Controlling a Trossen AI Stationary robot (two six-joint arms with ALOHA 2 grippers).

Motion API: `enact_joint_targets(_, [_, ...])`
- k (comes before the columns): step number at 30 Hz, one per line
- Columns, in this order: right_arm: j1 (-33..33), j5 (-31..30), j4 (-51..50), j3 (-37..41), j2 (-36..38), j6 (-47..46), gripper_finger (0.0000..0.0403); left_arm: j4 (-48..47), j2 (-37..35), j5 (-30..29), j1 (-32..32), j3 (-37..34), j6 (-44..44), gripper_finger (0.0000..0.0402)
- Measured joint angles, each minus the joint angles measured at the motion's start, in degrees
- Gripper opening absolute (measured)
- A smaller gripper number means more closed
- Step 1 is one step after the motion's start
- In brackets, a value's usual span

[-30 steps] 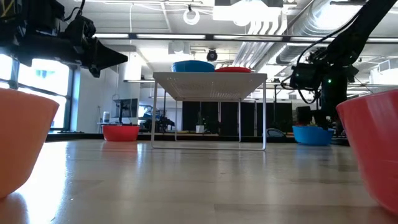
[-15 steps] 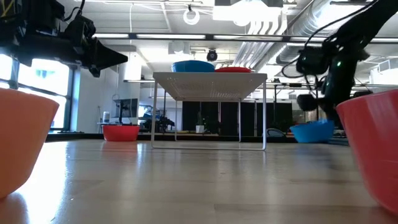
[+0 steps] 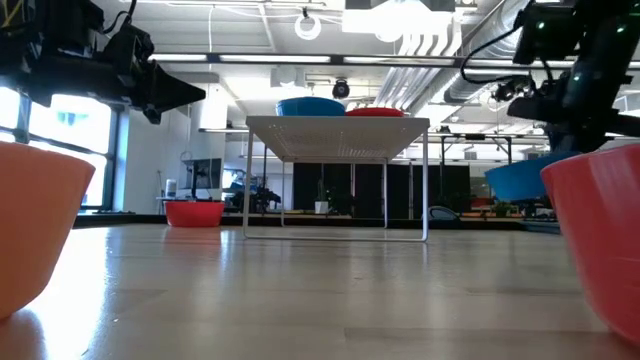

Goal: Pick & Place Mini bowls
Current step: Stack the blue bowl on top of the blue bowls on the shelf

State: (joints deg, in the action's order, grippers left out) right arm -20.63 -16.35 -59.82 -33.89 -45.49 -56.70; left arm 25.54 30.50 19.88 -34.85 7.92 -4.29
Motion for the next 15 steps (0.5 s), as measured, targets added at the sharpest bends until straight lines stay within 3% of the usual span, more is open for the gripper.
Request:
enact_joint_targets(9, [29.47,-1.94,13.26,0.11,-10.97,-15.50,0.0007,0.00,0.00,0.04,0.00,0.00,-0.03,0.0001])
enact_joint_targets(15, [41.87,-3.77,27.91,-0.32,-23.76,-19.68,0.0007,0.00,0.02,0.07,0.00,0.00,0.07,0.0001])
